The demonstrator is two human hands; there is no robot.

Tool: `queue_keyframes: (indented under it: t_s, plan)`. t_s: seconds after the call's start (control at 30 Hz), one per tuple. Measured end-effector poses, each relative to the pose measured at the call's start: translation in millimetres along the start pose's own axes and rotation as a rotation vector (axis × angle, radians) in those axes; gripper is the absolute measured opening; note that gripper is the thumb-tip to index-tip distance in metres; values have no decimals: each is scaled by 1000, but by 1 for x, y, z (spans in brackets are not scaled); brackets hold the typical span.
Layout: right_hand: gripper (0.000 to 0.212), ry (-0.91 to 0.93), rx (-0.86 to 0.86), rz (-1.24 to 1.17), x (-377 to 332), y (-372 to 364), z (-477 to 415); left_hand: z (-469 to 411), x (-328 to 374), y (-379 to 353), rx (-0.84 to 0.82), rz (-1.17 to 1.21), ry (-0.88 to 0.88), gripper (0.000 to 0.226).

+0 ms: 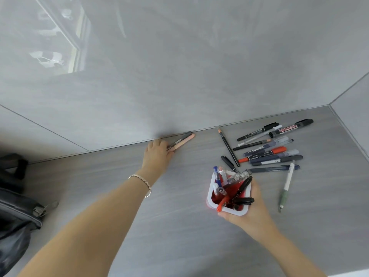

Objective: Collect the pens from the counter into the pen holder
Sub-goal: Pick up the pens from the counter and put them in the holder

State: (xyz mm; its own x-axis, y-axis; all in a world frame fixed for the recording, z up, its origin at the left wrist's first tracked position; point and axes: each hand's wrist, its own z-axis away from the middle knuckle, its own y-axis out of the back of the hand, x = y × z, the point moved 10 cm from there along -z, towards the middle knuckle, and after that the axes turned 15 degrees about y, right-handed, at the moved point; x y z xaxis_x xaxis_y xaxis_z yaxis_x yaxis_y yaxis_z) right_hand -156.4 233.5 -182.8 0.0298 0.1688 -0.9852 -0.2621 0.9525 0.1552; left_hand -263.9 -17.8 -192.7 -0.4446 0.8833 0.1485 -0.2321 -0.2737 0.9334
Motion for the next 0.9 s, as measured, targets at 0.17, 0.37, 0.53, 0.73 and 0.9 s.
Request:
queue_keyframes:
  t_s: [0.17,0.37,0.53,0.73,0.9]
  plan:
    - [86,4,0,71,-2,4,7,28,-4,-17,-76,-39,-21,30]
    - [60,67,-7,28,-16,-2,-2,82,-19,-22,-253,143,46,16]
    - [86,74,3,106,-18,1,4,140,-1,28,-490,769,37,17]
    - [60,258,-159,244,-40,-12,1,183,27,110,-287,649,-184,27]
    - [73,186,-13,26,-33,-3,3,189,58,106,-191,377,-279,21]
